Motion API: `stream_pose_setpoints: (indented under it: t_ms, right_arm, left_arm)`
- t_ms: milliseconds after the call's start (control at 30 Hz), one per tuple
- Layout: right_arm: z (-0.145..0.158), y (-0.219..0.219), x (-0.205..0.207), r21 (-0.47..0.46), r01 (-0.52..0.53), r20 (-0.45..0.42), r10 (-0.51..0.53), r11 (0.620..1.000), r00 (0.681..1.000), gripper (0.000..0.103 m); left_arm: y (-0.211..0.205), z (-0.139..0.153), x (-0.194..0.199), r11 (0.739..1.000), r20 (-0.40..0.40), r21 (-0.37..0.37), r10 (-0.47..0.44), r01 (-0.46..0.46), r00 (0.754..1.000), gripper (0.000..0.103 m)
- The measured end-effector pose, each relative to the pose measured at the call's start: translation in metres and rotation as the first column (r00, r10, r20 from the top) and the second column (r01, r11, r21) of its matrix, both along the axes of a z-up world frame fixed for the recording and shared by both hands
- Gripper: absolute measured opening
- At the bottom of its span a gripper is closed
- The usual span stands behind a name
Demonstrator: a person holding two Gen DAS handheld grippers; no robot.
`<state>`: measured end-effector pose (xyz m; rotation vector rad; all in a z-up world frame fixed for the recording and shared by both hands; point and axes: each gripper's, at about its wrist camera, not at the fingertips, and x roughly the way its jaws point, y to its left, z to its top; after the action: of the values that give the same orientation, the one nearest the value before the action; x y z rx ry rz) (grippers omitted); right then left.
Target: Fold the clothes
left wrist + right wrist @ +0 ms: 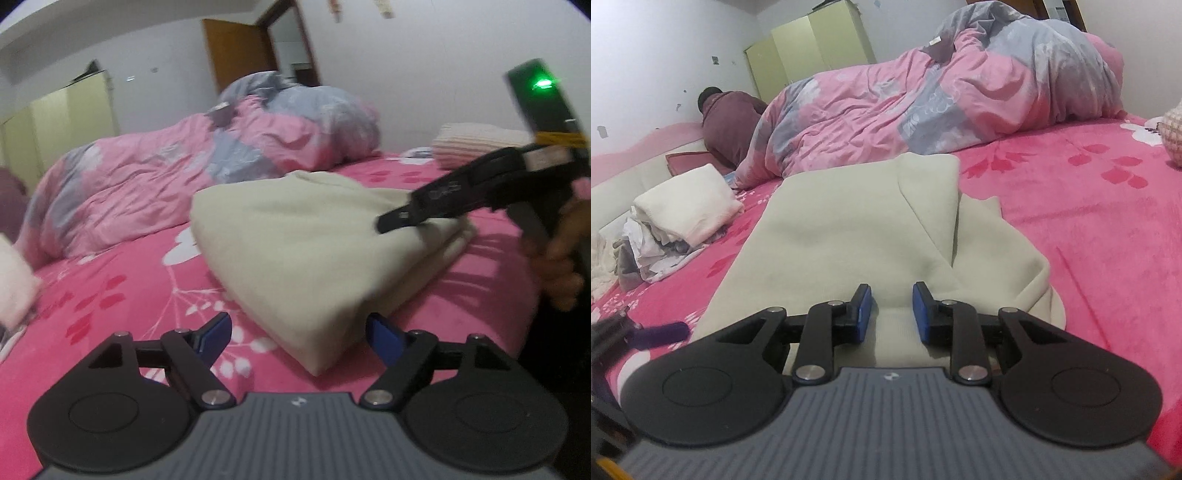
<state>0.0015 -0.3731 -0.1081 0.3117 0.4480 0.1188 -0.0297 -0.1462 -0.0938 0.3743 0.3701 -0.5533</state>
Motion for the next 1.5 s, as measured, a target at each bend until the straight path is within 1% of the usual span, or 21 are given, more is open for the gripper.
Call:
stream_pose_setpoints:
  t_ms: [200,267,300,400,467,500,533,600,667,733,800,867,967,1000,1067,1100,1233,1300,1367,1467,1500]
  right_arm:
    - [0.001,0.002,-0.001,-0.004,0.011,-0.012,-0.011,1.000,1.000,0.023]
    - [0.002,0.004,-0.001,-0.010,0.013,-0.013,-0.013,1.000,1.000,0.023]
    - [0.002,0.004,-0.002,-0.013,0.013,-0.014,-0.013,1.000,1.000,0.023]
    - [0.002,0.002,-0.001,-0.006,0.012,-0.016,-0.012,1.000,1.000,0.023]
    - [0.001,0.002,-0.001,-0.005,0.011,-0.014,-0.011,1.000,1.000,0.023]
    - [0.002,0.002,-0.001,-0.005,0.012,-0.014,-0.012,1.000,1.000,0.023]
    - [0.002,0.001,-0.001,-0.004,0.011,-0.013,-0.011,1.000,1.000,0.023]
    - [0.001,0.000,-0.001,-0.003,0.010,-0.012,-0.010,1.000,1.000,0.023]
    - [0.000,-0.001,-0.001,-0.001,0.009,-0.011,-0.009,1.000,1.000,0.023]
    - [0.000,-0.002,0.000,0.000,0.008,-0.010,-0.008,1.000,1.000,0.023]
    - [0.000,-0.003,-0.001,0.001,0.009,-0.009,-0.009,1.000,1.000,0.023]
    - [0.000,-0.002,-0.001,-0.005,0.007,-0.007,-0.007,1.000,1.000,0.023]
    - [0.000,0.000,-0.002,-0.021,-0.001,-0.004,0.001,1.000,1.000,0.023]
    - [0.000,0.001,-0.002,-0.026,-0.003,-0.003,0.003,1.000,1.000,0.023]
    - [-0.001,0.003,-0.003,-0.036,-0.008,0.000,0.008,0.999,1.000,0.023]
    - [-0.001,0.003,-0.003,-0.042,-0.011,0.001,0.011,0.999,1.000,0.023]
    - [-0.001,0.006,-0.004,-0.063,-0.020,0.006,0.020,0.998,1.000,0.022]
    - [-0.001,0.007,-0.004,-0.070,-0.021,0.007,0.022,0.997,1.000,0.022]
    - [-0.001,0.006,-0.004,-0.073,-0.018,0.007,0.018,0.997,1.000,0.022]
    - [-0.003,-0.001,-0.003,-0.034,-0.025,0.008,0.025,0.999,1.000,0.022]
    - [-0.002,0.000,-0.004,-0.038,-0.028,0.009,0.028,0.999,1.000,0.022]
  left_arm:
    - [0.004,-0.001,0.007,0.998,0.016,-0.047,0.047,-0.046,0.999,0.082]
    - [0.010,0.005,0.000,0.995,0.030,-0.090,0.048,-0.045,0.998,0.077]
    - [0.013,0.008,-0.003,0.993,0.037,-0.111,0.048,-0.044,0.998,0.077]
    - [0.021,0.010,0.005,0.984,-0.041,-0.174,0.024,-0.031,0.999,0.077]
    - [0.026,0.010,0.012,0.975,-0.098,-0.219,0.009,-0.031,0.995,0.077]
    - [0.030,0.010,0.015,0.967,-0.125,-0.251,0.015,-0.046,0.992,0.077]
    - [0.031,0.010,0.017,0.962,-0.136,-0.266,0.024,-0.060,0.990,0.078]
    - [0.026,0.010,0.014,0.966,-0.094,-0.249,0.052,-0.074,0.994,0.079]
    - [0.016,0.008,0.009,0.974,-0.045,-0.213,0.066,-0.074,0.997,0.077]
    - [0.006,0.002,0.014,0.981,-0.048,-0.181,0.054,-0.062,0.997,0.078]
    - [-0.001,0.001,0.016,0.986,-0.011,-0.155,0.061,-0.062,0.998,0.079]
    - [-0.008,0.000,0.018,0.990,0.027,-0.128,0.067,-0.063,0.997,0.082]
    - [-0.018,-0.002,0.021,0.994,0.082,-0.088,0.074,-0.067,0.994,0.082]
    - [-0.019,-0.002,0.019,0.994,0.108,-0.064,0.094,-0.088,0.990,0.082]
    - [-0.014,-0.004,0.017,0.992,0.111,-0.030,0.127,-0.124,0.986,0.082]
    - [-0.007,-0.005,0.018,0.990,0.089,-0.029,0.144,-0.142,0.986,0.082]
    - [0.013,-0.005,0.018,0.988,0.039,-0.027,0.152,-0.151,0.988,0.082]
    - [0.007,-0.005,0.018,0.988,0.058,-0.015,0.157,-0.157,0.986,0.084]
    - [0.001,-0.005,0.019,0.986,0.077,-0.002,0.164,-0.164,0.983,0.089]
    - [0.013,-0.004,0.023,0.987,0.007,-0.034,0.155,-0.155,0.988,0.089]
    - [0.016,-0.002,0.024,0.988,-0.023,-0.046,0.144,-0.145,0.989,0.089]
